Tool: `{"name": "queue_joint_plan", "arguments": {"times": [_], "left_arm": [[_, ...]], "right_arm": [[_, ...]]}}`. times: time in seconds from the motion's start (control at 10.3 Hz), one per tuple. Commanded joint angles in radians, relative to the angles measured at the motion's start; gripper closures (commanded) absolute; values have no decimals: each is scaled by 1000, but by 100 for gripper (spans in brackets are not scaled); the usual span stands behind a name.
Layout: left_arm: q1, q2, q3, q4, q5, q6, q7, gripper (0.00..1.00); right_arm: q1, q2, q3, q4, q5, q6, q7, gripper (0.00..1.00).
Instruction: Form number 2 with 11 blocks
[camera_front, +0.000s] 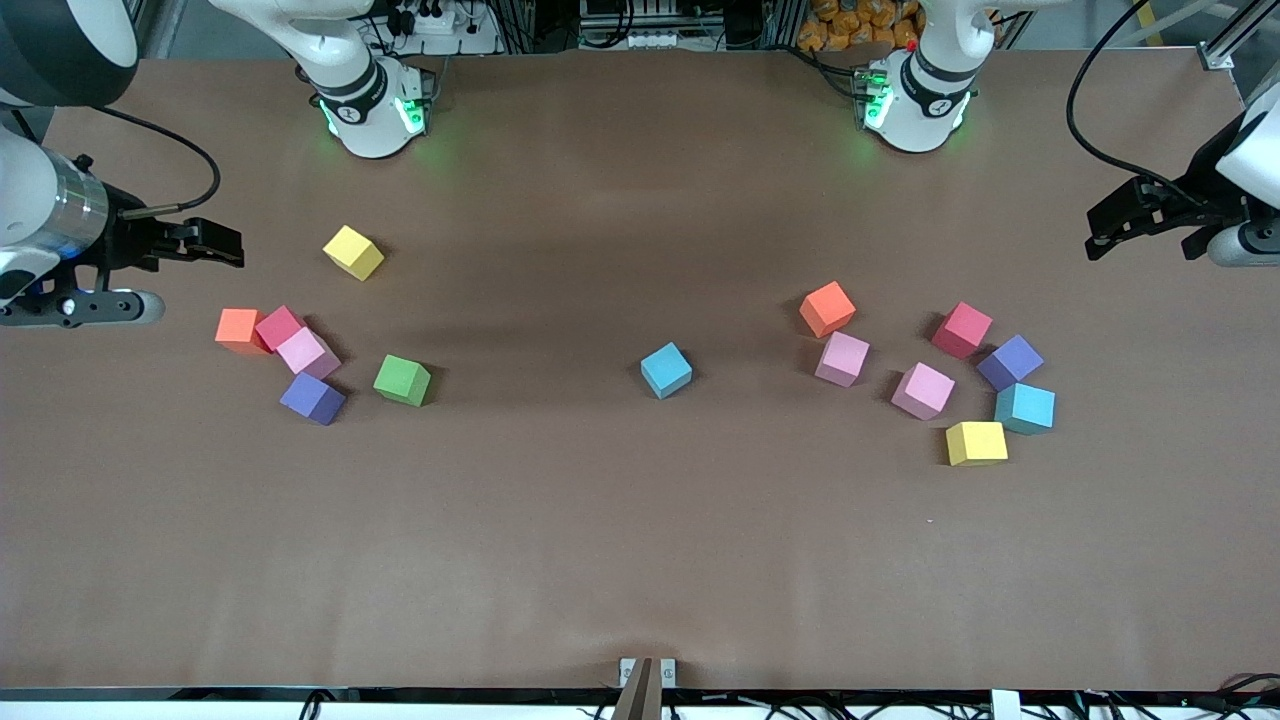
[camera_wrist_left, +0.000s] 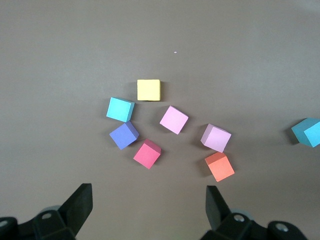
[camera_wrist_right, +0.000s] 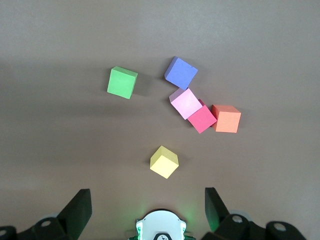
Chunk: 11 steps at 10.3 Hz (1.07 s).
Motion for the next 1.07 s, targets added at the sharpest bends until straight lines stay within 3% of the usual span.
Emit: {"name": "queue_joint_plan", "arguments": {"times": [0.0, 0.29, 0.68, 0.97], "left_arm": [[-1, 16, 1, 15, 6, -2, 14, 0], [2, 37, -4, -19, -2, -3, 8, 0], [7, 13, -51, -264, -46, 110, -43, 0], [8, 10, -166, -437, -46, 248, -293, 0]], "right_arm": [[-3, -1, 7, 6, -16, -11, 2, 0], [-3, -1, 5, 4, -18, -10, 2, 0], [0, 49, 7, -23, 1, 25, 3, 0], [34, 164, 7, -68, 49, 183, -10, 0]]}}
